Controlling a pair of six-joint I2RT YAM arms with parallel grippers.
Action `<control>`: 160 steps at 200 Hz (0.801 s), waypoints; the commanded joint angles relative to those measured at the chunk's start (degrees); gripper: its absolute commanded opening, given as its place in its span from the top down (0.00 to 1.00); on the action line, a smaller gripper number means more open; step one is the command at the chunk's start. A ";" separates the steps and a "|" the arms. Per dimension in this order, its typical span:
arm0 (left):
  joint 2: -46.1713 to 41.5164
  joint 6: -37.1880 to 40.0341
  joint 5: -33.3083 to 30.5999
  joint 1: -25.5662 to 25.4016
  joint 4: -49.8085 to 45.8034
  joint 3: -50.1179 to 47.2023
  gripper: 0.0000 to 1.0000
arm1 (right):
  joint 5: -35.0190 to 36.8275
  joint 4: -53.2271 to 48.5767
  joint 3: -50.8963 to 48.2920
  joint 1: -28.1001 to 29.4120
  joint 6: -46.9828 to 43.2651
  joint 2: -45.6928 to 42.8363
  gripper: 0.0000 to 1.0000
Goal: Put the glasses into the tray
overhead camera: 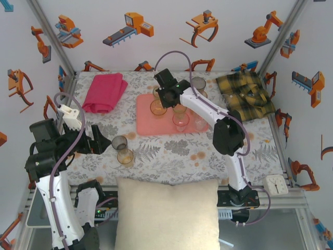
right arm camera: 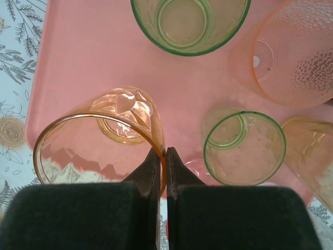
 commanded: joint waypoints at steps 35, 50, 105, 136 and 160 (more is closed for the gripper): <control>-1.09 -0.34 1.45 0.63 0.60 -0.69 0.03 | 1.80 1.61 1.57 -0.88 1.03 1.83 0.96; -1.17 -0.32 1.49 0.69 0.58 -0.67 0.03 | 1.79 1.63 1.63 -1.18 1.24 2.21 0.96; -1.28 -0.45 1.59 0.77 0.75 -0.87 0.03 | 1.33 1.85 1.91 -1.58 1.61 3.50 0.96; -1.13 -0.46 1.57 0.86 0.73 -0.70 0.03 | 1.66 2.11 2.31 -1.75 1.69 3.98 0.95; -1.04 -0.39 1.59 0.86 0.73 -0.69 0.03 | 1.57 2.03 2.61 -1.85 1.63 4.37 0.95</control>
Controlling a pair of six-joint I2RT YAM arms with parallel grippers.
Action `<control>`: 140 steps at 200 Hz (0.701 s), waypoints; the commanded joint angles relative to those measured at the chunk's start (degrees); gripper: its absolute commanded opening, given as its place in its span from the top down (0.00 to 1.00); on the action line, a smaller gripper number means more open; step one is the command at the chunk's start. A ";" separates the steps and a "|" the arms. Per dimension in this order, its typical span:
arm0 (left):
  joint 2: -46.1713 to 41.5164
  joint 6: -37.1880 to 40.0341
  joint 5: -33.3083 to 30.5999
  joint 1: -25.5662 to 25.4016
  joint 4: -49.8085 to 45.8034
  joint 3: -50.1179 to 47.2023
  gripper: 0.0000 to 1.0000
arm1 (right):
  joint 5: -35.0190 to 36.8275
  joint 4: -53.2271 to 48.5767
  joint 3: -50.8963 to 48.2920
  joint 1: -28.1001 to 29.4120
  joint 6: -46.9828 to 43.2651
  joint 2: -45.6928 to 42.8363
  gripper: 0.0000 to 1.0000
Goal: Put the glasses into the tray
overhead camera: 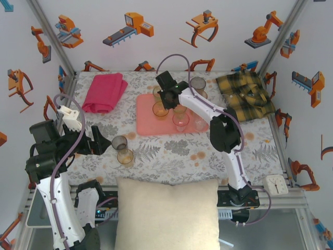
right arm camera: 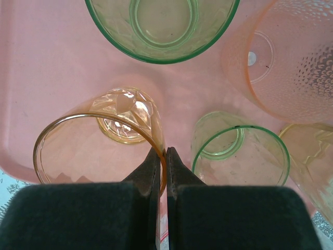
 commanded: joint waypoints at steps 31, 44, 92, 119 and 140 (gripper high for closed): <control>-0.27 -0.52 1.65 0.49 0.78 -0.42 0.03 | 0.82 1.21 3.14 -0.75 0.97 1.34 0.94; -0.24 -0.48 1.57 0.49 0.81 -0.34 0.03 | 0.73 1.21 3.36 -0.76 1.02 1.64 0.94; -0.15 -0.50 1.62 0.56 0.83 -0.30 0.03 | 0.12 0.86 3.81 -0.84 1.25 2.08 0.93; -0.20 -0.50 1.66 0.58 0.86 -0.36 0.03 | 0.01 0.64 4.31 -0.84 1.22 2.38 0.92; -0.29 -0.46 1.61 0.58 0.88 -0.50 0.03 | -0.07 0.29 4.94 -0.84 1.23 2.87 0.91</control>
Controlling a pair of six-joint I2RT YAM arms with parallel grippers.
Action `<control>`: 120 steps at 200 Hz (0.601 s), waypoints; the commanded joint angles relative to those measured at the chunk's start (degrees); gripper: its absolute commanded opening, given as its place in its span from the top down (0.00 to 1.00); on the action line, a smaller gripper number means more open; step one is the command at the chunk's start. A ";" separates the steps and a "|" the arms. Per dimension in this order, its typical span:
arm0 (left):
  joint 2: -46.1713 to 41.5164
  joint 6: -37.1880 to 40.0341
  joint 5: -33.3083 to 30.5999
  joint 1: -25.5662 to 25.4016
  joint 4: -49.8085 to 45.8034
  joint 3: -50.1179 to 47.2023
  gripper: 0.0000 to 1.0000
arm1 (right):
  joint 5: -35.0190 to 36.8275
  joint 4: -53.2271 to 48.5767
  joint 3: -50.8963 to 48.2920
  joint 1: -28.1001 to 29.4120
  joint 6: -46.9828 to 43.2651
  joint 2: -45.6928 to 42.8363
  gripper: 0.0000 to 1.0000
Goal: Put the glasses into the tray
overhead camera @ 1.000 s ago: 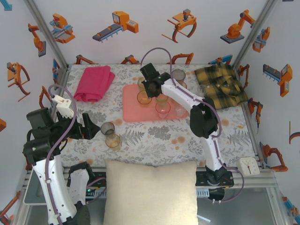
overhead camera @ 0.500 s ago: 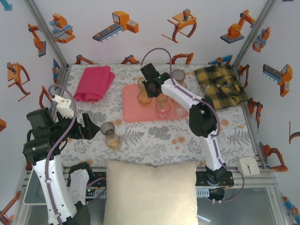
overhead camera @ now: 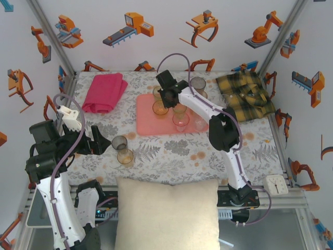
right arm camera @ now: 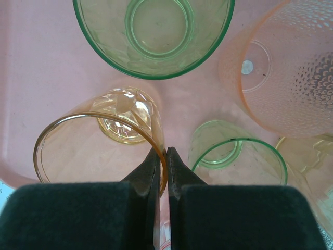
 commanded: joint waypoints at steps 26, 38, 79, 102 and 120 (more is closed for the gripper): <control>-0.37 -0.52 1.52 0.27 0.90 -0.58 0.03 | -0.15 -0.17 3.22 -0.27 1.08 1.38 0.91; -0.30 -0.56 1.67 0.27 0.91 -0.60 0.03 | -0.06 -0.09 3.00 -0.27 1.23 1.35 0.90; -0.32 -0.48 1.65 0.27 0.86 -0.60 0.03 | 0.52 -0.27 2.73 -0.27 0.99 1.26 0.90; -0.61 -0.52 1.66 0.28 0.91 -0.85 0.03 | 0.61 -0.29 2.64 -0.27 0.95 1.17 0.89; -0.87 -0.52 1.58 0.29 0.90 -0.95 0.03 | 0.62 -0.54 2.75 -0.31 0.83 1.26 0.88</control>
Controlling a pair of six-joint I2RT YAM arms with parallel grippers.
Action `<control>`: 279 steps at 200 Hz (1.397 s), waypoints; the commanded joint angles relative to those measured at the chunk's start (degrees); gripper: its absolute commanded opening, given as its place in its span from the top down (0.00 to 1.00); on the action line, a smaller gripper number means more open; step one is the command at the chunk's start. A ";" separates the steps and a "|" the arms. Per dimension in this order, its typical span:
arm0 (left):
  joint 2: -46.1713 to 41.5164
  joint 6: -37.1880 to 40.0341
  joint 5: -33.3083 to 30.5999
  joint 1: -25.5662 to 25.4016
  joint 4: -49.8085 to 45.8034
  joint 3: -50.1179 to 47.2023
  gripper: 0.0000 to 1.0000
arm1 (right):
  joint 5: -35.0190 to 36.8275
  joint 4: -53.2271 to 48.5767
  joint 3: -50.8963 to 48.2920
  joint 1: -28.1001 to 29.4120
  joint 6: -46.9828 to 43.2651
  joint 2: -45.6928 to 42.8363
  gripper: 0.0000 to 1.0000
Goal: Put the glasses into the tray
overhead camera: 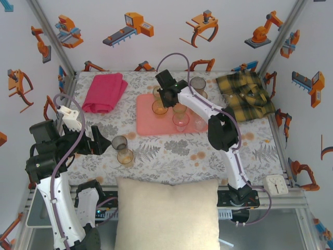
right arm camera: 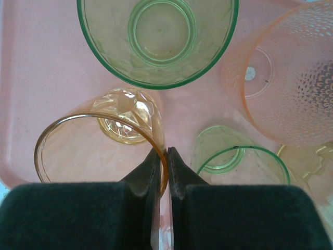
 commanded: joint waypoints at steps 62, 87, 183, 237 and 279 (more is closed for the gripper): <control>-1.03 -0.61 1.71 0.27 0.84 -1.05 0.03 | 1.04 -0.60 1.66 -0.36 0.58 0.50 0.83; -0.93 -0.59 1.76 0.27 0.86 -1.07 0.03 | 0.90 -0.67 1.89 -0.36 0.61 0.67 0.82; -1.12 -0.68 1.83 0.27 0.87 -0.92 0.03 | 1.15 -1.30 2.42 -0.36 0.50 0.45 0.74; -1.08 -0.63 1.79 0.27 0.88 -0.71 0.03 | 1.06 -1.47 2.45 -0.37 0.50 -0.12 0.72; -0.86 -0.78 1.84 0.27 0.88 -0.39 0.03 | 1.24 -1.85 3.16 -0.36 0.41 -0.90 0.70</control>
